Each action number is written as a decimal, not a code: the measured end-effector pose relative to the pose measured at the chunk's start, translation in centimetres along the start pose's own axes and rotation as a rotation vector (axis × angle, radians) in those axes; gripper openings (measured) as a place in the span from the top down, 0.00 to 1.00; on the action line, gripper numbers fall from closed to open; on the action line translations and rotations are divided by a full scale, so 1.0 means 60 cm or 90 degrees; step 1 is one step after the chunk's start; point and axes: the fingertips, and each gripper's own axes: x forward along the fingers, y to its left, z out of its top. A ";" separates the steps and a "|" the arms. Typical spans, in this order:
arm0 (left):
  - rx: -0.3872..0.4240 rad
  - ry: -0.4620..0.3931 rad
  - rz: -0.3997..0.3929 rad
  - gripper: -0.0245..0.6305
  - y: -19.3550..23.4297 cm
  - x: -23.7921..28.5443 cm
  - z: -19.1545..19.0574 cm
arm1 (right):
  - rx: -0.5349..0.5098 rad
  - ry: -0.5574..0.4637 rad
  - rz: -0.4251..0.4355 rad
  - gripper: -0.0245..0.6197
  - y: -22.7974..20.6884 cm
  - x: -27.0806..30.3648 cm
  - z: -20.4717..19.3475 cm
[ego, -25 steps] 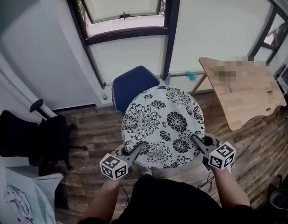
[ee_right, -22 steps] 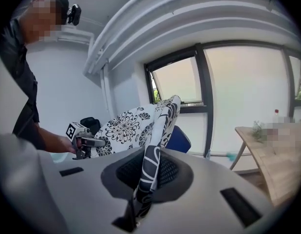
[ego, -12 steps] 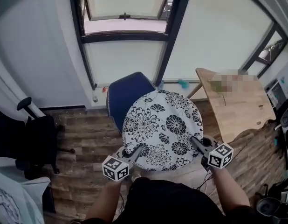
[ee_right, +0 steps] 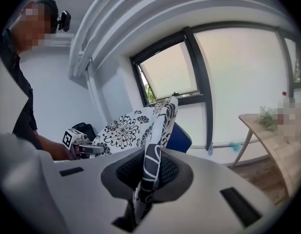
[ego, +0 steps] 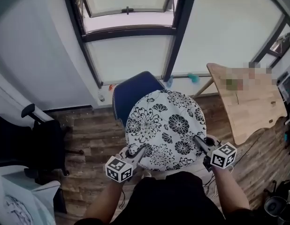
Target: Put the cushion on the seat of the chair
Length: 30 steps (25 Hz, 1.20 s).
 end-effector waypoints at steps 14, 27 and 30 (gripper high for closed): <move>-0.027 0.037 0.056 0.92 0.011 0.002 0.034 | 0.056 -0.004 0.027 0.90 -0.014 0.010 0.039; -0.036 0.083 0.155 0.92 0.092 0.084 -0.045 | 0.071 0.085 0.101 0.90 -0.111 0.139 -0.027; -0.047 0.091 0.164 0.92 0.124 0.104 -0.062 | 0.086 0.106 0.104 0.90 -0.136 0.172 -0.049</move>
